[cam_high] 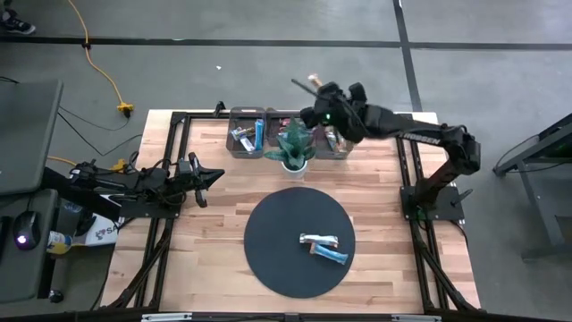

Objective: Pick and place Granola Bars by type
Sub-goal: Put the orange granola bar into the right black bin

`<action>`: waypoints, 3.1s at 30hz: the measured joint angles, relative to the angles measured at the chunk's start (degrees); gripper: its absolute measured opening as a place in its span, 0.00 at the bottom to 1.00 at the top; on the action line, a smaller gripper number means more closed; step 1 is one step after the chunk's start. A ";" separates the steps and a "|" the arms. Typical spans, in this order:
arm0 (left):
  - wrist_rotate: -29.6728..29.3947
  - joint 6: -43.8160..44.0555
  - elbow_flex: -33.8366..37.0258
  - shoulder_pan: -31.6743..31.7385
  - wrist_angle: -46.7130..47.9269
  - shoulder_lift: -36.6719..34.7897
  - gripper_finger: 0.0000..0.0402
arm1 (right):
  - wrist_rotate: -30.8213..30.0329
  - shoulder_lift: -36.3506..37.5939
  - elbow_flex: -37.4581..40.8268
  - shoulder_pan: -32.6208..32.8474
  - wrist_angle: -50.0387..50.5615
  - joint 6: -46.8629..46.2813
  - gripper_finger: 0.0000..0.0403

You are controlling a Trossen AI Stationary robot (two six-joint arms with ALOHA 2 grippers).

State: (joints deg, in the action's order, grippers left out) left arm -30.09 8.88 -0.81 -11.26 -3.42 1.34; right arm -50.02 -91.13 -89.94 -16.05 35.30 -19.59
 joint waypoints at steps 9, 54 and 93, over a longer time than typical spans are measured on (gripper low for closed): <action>0.02 0.00 -0.01 -0.01 0.00 0.00 0.00 | 19.84 0.00 5.58 -13.51 7.51 -11.04 0.18; 0.04 0.00 0.01 0.01 0.00 0.00 0.00 | 38.94 1.97 41.42 -17.16 -36.95 -35.55 0.37; 0.04 0.00 0.00 -0.01 0.00 0.00 0.00 | 40.52 34.48 36.31 22.42 -26.01 -12.73 0.38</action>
State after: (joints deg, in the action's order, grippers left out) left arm -30.04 8.88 -0.82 -11.27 -3.42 1.34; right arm -9.51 -56.66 -53.63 6.37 9.29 -32.32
